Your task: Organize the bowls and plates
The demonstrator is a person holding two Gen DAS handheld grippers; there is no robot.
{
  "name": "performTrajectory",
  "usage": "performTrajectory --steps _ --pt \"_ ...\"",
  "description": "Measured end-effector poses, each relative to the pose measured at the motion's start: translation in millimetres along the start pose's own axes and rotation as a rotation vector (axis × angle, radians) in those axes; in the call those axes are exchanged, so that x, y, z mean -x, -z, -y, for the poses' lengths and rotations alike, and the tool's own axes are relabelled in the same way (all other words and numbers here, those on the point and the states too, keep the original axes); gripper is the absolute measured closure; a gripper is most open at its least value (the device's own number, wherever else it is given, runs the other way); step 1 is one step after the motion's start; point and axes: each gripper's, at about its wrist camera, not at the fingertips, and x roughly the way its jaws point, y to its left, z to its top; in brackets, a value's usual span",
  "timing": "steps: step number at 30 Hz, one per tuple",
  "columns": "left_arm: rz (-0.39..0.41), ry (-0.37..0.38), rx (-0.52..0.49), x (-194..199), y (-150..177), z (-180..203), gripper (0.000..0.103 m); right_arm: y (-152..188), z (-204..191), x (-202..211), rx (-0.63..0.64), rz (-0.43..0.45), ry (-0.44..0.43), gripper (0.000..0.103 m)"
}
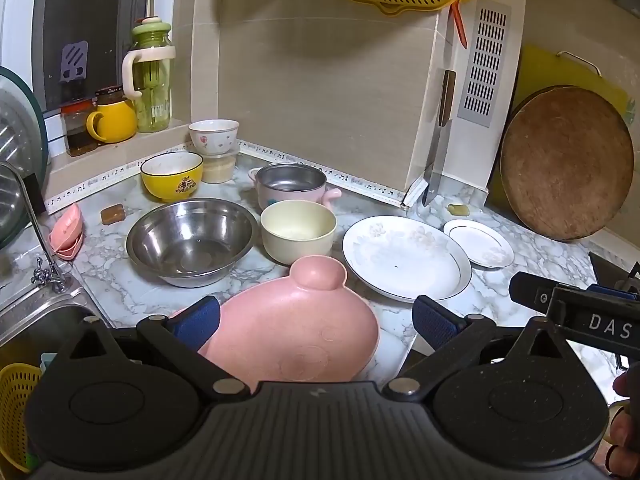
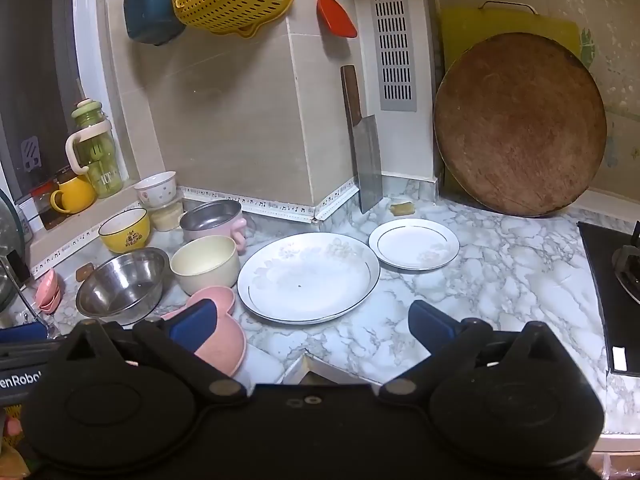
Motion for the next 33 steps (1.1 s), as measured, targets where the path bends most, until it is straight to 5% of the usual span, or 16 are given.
performTrajectory --steps 33 --pt "0.016 0.009 -0.01 -2.9 -3.0 0.2 0.0 0.5 -1.5 -4.5 -0.011 0.004 0.006 0.001"
